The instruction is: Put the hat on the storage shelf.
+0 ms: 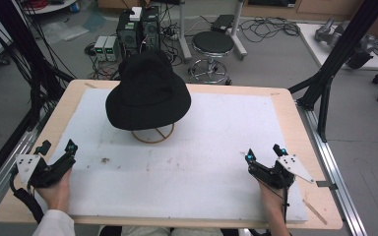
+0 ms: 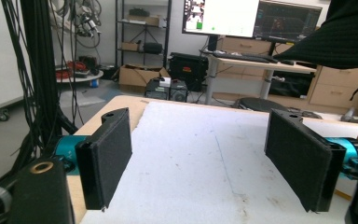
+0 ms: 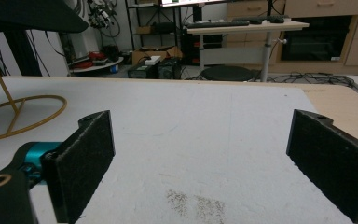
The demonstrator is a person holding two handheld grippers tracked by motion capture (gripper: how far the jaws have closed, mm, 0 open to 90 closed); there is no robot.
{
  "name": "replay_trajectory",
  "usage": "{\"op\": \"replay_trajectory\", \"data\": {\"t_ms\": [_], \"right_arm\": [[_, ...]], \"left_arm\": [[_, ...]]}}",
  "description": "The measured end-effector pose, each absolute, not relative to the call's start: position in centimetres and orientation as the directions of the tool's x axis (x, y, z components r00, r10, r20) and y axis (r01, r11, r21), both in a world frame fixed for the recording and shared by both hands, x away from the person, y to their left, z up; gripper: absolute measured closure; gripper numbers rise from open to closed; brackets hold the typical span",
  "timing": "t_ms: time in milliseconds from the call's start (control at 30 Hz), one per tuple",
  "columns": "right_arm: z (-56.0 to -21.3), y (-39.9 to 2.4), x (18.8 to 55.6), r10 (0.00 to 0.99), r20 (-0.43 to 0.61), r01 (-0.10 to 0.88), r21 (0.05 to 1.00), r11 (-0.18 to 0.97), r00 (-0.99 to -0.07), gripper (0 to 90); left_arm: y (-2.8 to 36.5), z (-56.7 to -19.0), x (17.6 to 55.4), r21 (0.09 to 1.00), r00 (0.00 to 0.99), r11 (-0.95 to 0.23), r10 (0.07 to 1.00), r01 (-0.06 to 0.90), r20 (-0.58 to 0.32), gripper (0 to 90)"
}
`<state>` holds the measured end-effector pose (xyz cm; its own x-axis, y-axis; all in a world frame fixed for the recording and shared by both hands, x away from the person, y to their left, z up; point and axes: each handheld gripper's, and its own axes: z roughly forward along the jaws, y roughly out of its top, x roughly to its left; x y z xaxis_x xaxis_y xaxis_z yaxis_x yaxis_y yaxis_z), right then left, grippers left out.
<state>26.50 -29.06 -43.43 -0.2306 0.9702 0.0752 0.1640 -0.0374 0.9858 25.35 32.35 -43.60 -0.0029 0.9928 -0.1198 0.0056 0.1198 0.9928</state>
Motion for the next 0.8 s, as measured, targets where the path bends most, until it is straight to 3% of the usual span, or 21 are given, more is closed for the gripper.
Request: {"op": "replay_trajectory", "data": {"t_ms": [500, 800], "right_arm": [[-43.48, -29.09, 26.52, 0.969, 0.084, 0.17, 0.984, -0.045, -0.231, 6.7], [-43.54, -29.17, 26.56, 0.968, 0.086, 0.171, 0.984, -0.045, -0.237, 6.7]], "left_arm": [[32.91, -43.87, 25.52, 0.983, 0.009, 0.179, 0.984, 0.033, -0.18, 24.0], [32.74, -43.9, 25.62, 0.985, 0.014, 0.17, 0.985, 0.037, -0.171, 24.5]]}}
